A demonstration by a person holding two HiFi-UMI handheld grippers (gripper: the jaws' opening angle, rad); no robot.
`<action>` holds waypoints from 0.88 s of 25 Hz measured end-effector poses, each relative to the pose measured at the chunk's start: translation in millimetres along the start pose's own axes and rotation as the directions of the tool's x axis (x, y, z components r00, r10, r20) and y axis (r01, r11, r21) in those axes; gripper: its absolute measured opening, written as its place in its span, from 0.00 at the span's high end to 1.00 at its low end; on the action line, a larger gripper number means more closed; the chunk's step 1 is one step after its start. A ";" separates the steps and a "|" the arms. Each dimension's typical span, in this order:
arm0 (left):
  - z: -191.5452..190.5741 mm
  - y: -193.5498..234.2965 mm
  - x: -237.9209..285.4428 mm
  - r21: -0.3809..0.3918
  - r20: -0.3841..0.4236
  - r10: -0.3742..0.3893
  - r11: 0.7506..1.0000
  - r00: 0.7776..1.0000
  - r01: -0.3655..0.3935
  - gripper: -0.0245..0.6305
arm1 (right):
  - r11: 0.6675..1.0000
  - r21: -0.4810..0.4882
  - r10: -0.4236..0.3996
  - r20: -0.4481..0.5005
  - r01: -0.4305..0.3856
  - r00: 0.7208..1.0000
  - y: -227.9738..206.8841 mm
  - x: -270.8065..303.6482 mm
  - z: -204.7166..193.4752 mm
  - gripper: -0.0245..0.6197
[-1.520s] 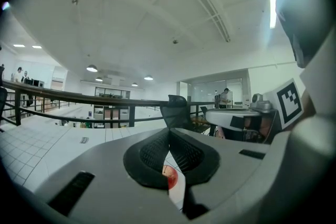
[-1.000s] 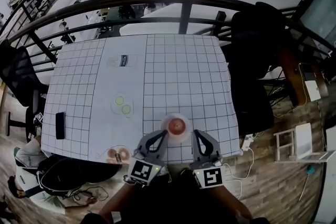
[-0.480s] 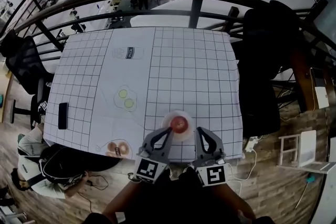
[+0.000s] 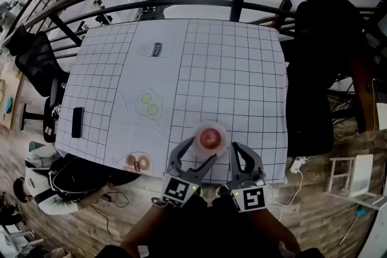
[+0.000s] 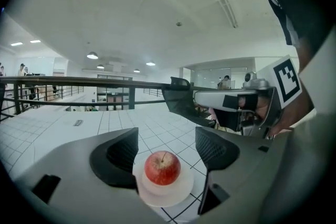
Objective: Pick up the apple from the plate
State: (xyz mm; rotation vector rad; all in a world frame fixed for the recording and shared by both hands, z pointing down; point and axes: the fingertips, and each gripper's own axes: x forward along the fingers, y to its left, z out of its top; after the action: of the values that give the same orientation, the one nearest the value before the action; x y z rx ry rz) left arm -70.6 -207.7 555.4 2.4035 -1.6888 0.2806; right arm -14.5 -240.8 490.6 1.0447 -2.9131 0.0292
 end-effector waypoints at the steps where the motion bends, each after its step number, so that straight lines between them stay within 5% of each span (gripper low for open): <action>1: -4.5 -0.4 3.0 -0.002 -0.008 0.003 1.000 1.000 -0.003 0.43 | 1.000 0.002 0.005 -0.006 -0.005 1.000 -1.1 -0.4 -1.9 0.93; 9: -60.6 0.9 37.3 -0.007 -0.171 0.007 1.000 0.985 -0.008 0.30 | 1.000 0.012 0.018 -0.023 -0.018 1.000 -13.7 0.5 -12.8 0.93; 22: -107.8 7.5 66.9 -0.009 -0.332 0.045 0.999 0.942 -0.051 0.28 | 0.999 0.053 0.008 -0.060 -0.005 0.998 -29.5 -8.4 -31.5 0.93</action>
State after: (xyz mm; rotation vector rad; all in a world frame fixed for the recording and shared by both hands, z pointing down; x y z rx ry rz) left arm -60.2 -242.6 677.2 2.1543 -1.5864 0.6364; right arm 11.9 -257.3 521.7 1.0228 -2.8763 0.1368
